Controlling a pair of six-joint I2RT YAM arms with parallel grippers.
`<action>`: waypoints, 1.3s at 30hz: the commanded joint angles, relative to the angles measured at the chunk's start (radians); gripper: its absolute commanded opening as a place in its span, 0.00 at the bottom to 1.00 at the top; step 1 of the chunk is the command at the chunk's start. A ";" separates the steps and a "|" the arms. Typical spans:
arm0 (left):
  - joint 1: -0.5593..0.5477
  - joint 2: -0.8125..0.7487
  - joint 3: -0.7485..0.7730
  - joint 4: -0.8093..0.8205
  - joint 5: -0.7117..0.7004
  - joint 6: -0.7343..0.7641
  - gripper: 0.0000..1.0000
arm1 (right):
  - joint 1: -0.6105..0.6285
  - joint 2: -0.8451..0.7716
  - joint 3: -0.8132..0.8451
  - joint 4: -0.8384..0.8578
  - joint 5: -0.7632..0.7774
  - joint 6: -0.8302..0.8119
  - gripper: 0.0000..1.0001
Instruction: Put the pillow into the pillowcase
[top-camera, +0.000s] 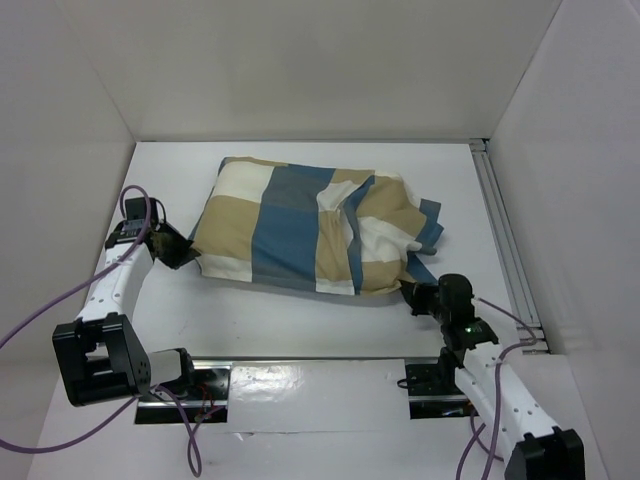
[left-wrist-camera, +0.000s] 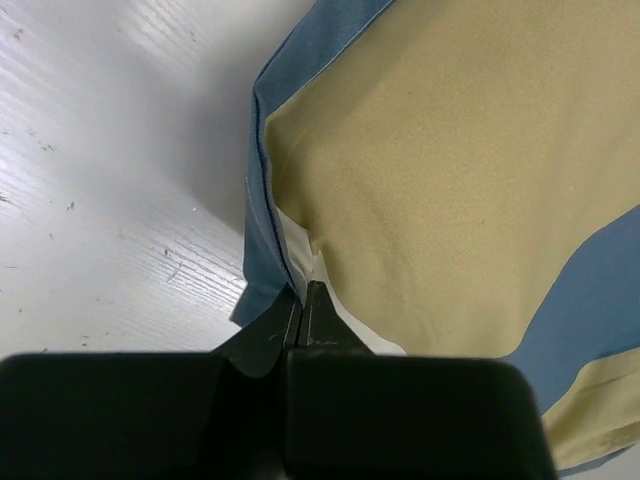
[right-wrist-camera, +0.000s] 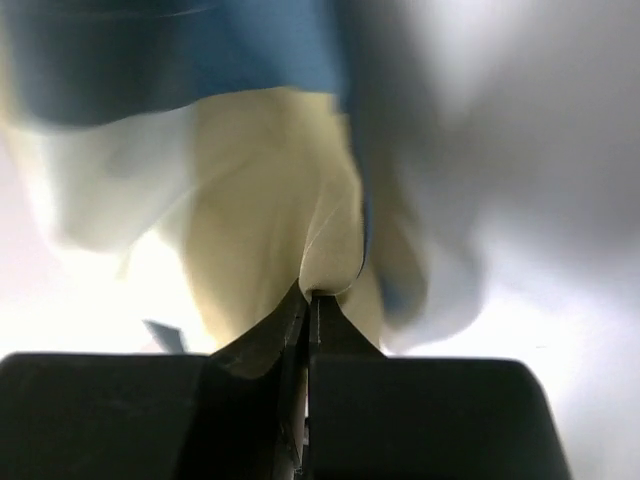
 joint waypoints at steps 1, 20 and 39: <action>-0.004 -0.019 0.055 0.018 0.050 -0.003 0.00 | -0.005 -0.085 0.163 -0.161 0.199 -0.056 0.00; 0.329 0.146 0.970 -0.105 0.498 -0.093 0.00 | -0.161 0.464 1.597 -0.414 0.569 -1.125 0.00; 0.243 0.212 0.857 0.023 0.272 -0.076 0.00 | -0.161 0.585 1.351 -0.195 0.322 -1.229 0.00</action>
